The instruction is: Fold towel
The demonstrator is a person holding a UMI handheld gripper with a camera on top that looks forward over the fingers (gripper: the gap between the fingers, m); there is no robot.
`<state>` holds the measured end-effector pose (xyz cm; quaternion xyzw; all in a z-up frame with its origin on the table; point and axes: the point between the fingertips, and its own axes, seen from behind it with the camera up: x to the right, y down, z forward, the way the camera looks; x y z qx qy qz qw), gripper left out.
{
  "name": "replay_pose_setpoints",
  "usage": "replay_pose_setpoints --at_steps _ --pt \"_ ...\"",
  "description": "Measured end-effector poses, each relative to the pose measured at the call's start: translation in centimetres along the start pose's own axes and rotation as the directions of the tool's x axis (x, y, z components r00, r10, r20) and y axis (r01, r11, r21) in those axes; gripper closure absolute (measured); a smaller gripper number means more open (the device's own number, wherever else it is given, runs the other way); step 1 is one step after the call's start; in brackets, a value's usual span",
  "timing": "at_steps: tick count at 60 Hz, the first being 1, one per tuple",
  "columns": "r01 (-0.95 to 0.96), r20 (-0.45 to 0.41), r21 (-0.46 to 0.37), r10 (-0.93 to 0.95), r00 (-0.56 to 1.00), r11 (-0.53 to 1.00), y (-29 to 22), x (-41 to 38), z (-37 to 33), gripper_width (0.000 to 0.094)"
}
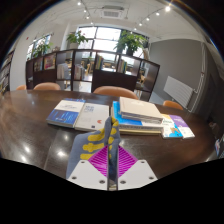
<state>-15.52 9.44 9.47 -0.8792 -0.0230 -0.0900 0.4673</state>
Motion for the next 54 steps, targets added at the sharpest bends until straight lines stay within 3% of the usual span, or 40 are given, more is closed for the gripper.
replay_pose_setpoints --at_steps 5,9,14,17,28,35,46,54 --pt "0.029 0.060 -0.059 -0.025 0.998 0.998 3.2 0.5 2.0 0.0713" --pt "0.042 0.046 -0.078 -0.038 0.998 0.996 3.8 2.0 2.0 0.0549" --pt "0.062 0.014 -0.037 -0.062 0.998 0.997 2.2 3.3 0.3 0.0285" --pt "0.040 0.003 -0.007 -0.040 0.999 0.999 0.2 3.9 -1.4 0.0196" --pt "-0.010 0.005 0.151 0.009 1.000 0.988 -6.6 4.2 -10.9 0.0146" --pt "-0.034 0.017 0.208 0.031 0.999 0.978 -7.7 4.3 -17.1 0.0119" --pt "-0.114 0.091 0.259 0.094 0.991 0.959 -5.0 2.7 -25.5 0.0120" --pt "-0.113 0.076 0.246 0.097 0.992 0.963 -1.2 2.9 -29.9 0.0115"
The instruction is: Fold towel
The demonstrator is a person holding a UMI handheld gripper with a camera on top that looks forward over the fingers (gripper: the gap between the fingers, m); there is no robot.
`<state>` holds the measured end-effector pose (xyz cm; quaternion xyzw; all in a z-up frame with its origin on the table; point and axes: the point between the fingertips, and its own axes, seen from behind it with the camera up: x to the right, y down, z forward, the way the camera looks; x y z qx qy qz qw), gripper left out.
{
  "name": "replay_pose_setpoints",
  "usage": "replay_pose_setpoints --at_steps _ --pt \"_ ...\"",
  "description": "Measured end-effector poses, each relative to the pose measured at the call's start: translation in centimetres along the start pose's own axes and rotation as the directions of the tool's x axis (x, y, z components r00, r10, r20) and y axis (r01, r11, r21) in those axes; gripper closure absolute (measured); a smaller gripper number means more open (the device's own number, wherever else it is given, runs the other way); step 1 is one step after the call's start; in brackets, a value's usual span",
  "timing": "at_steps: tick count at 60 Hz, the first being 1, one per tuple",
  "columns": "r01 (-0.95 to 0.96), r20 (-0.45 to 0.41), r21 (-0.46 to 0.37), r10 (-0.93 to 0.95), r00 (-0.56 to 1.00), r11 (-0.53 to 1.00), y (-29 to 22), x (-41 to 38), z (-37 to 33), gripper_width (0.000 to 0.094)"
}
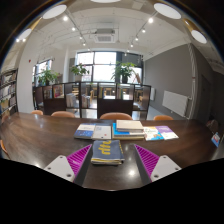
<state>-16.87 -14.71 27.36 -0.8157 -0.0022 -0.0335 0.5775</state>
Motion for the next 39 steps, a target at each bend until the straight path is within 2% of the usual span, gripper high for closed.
replay_pose_setpoints --at_steps 18,39 --pt "0.006 -0.040 -0.054 -0.008 0.999 0.999 4.4 0.4 -7.4 0.0116" --pt "-0.024 -0.033 -0.076 0.022 0.999 0.997 6.5 -0.3 -10.4 0.0114"
